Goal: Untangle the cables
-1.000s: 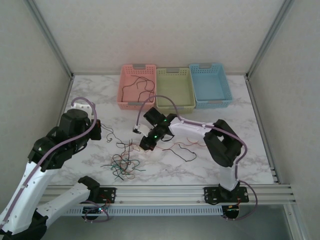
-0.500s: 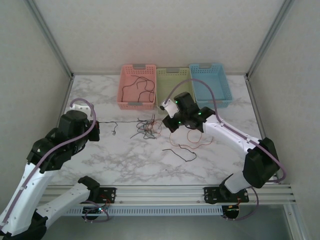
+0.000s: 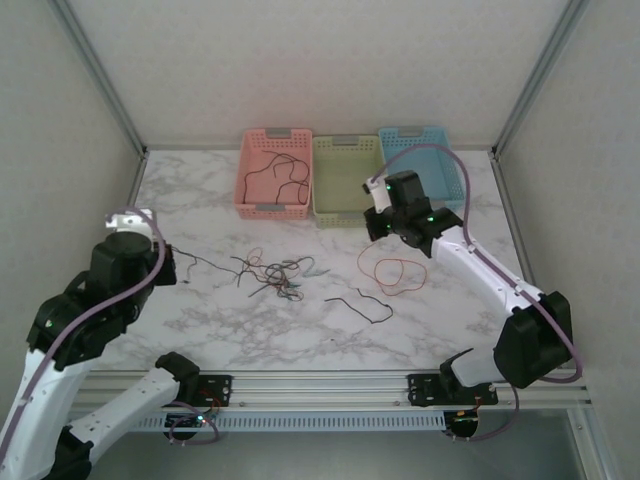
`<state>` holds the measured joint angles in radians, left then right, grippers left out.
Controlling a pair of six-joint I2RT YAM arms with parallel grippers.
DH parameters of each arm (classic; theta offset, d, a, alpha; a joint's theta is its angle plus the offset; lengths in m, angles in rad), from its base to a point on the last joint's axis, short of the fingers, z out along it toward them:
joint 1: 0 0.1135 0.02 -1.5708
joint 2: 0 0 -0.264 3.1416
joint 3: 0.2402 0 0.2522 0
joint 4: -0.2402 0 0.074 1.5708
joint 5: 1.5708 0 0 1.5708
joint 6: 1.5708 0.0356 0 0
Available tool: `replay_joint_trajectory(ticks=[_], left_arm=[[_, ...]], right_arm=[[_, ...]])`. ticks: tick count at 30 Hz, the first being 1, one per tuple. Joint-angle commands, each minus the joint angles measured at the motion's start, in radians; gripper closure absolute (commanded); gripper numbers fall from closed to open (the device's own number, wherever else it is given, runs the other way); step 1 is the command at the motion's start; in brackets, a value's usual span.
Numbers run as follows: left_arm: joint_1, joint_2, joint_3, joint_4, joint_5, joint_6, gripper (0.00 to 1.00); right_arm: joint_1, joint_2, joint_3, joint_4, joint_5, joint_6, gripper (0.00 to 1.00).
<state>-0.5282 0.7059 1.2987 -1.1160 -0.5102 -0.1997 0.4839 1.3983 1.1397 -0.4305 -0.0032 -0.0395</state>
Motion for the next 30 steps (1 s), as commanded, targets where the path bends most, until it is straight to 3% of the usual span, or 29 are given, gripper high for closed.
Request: replay_joint_trajectory(ticks=[1,5,8,15,22,30], left_arm=[[0.008,-0.023,0.032,-0.04,-0.054,0.025,1.0],[0.008,-0.023,-0.005,-0.012,0.037,0.009,1.0],[0.008,-0.014,-0.042,0.016,0.081,-0.004,1.0],[0.008,0.011,-0.082,0.042,0.128,-0.013,1.0],[0.008,0.018,-0.104,0.054,0.151,-0.015,1.0],[0.008,0.012,-0.115,0.058,0.164,-0.015,1.0]], right_arm=[[-0.027,-0.054,-0.057,0.01,0.008,0.058,1.0],[-0.027,-0.088,-0.061,0.027,-0.114,0.065,1.0],[-0.027,-0.126,0.001,-0.011,-0.114,0.074,1.0],[-0.029,-0.144,0.169,-0.269,0.221,0.107,1.0],[-0.075,-0.195,-0.058,-0.349,0.291,0.299,1.0],[-0.091,-0.043,-0.198,-0.275,0.178,0.364,1.0]])
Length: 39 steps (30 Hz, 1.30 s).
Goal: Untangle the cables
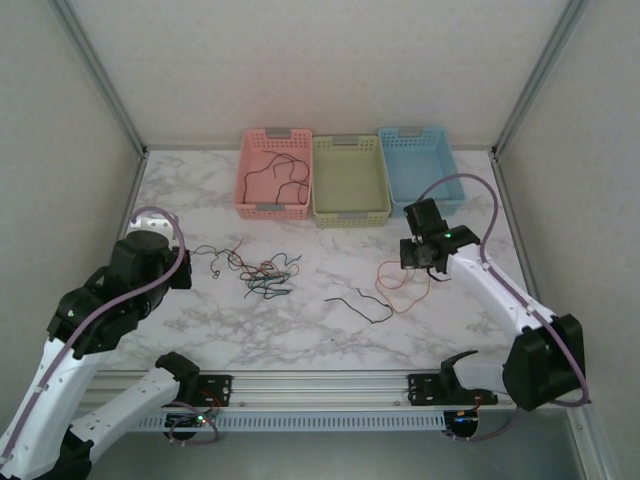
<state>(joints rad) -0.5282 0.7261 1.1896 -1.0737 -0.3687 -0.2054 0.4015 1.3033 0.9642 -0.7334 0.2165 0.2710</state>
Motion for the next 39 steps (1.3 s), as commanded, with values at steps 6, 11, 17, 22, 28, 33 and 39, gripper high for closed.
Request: replay_joint_trajectory(ticks=[6,11,17,22,28,33,39], left_arm=[[0.008,-0.015,-0.004,0.005,0.017,-0.005,1.0],[0.008,-0.008,-0.008,0.01,0.017,0.0,1.0],[0.008,0.003,-0.017,0.024,0.01,0.01,1.0],[0.008,0.006,-0.021,0.029,0.011,0.014,1.0],[0.008,-0.006,-0.034,0.031,0.012,0.011,1.0],[0.008,-0.013,-0.042,0.039,0.017,0.011,1.0],[0.008,-0.002,-0.033,0.043,0.019,0.027,1.0]], right_arm=[[-0.021,0.185,-0.029,0.062,-0.074,0.067,1.0],[-0.036,0.254,-0.01,0.036,-0.063,0.07,0.92],[-0.035,0.252,-0.021,0.022,-0.049,0.079,0.75],[-0.036,0.241,-0.025,0.002,-0.066,0.105,0.58],[-0.036,0.165,-0.037,-0.062,-0.117,0.217,0.55],[-0.035,0.051,-0.065,-0.08,-0.137,0.344,0.43],[-0.036,0.025,-0.154,-0.052,-0.178,0.487,0.34]])
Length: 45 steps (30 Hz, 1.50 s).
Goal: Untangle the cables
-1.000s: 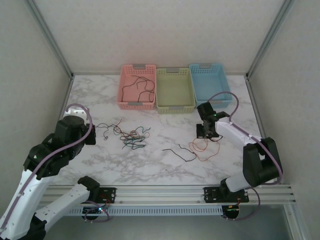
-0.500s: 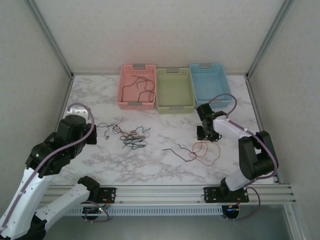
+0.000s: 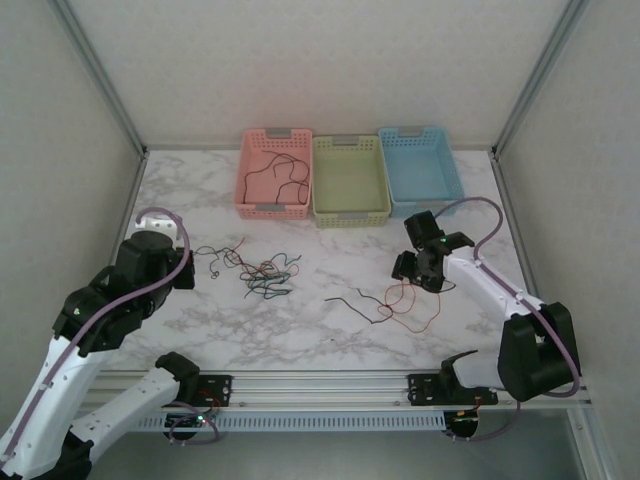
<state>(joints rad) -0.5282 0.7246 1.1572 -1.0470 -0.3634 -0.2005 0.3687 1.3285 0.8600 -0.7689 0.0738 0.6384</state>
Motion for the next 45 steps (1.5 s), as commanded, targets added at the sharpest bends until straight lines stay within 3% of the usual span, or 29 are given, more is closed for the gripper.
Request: replay_joint_trajectory(ticks=[1,25,31,39,43,45], left_arm=[[0.008,0.0,0.001,0.017,0.014,0.024,1.0],[0.008,-0.008,-0.001,0.01,0.023,0.023,1.0],[0.008,-0.004,-0.001,0.01,0.025,0.022,1.0],[0.008,-0.012,-0.01,0.008,0.02,0.023,1.0],[0.008,-0.013,-0.014,0.01,0.023,0.019,1.0],[0.008,-0.016,-0.017,0.008,0.023,0.021,1.0]], right_arm=[[-0.002,0.001,-0.063,-0.005,-0.049,0.134,0.34],[0.016,0.232,-0.029,0.127,-0.084,0.193,0.35],[0.03,0.273,-0.008,0.143,-0.082,0.179,0.52],[0.049,0.262,-0.004,0.129,-0.05,0.165,0.88],[0.059,0.226,0.003,0.106,-0.032,0.153,1.0],[0.067,0.199,0.022,0.078,-0.021,0.144,1.0]])
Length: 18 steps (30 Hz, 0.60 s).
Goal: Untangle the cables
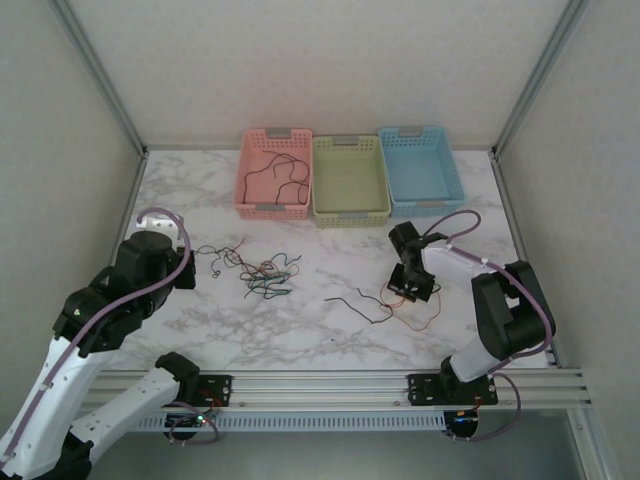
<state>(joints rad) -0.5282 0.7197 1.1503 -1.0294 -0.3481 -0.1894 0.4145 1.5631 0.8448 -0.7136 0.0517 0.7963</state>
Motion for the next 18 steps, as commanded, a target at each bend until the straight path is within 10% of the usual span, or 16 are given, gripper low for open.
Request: replay_joint_trajectory(ticks=[1,18], left_arm=[[0.008,-0.012,-0.011,-0.009,0.006,0.01,1.0],[0.008,-0.014,-0.027,0.004,0.006,0.011,1.0]], right_arm=[[0.023,-0.052,0.046,0.011,0.005,-0.018,1.0],[0.099,-0.154,0.694,-0.184,-0.055,-0.098,1.0]])
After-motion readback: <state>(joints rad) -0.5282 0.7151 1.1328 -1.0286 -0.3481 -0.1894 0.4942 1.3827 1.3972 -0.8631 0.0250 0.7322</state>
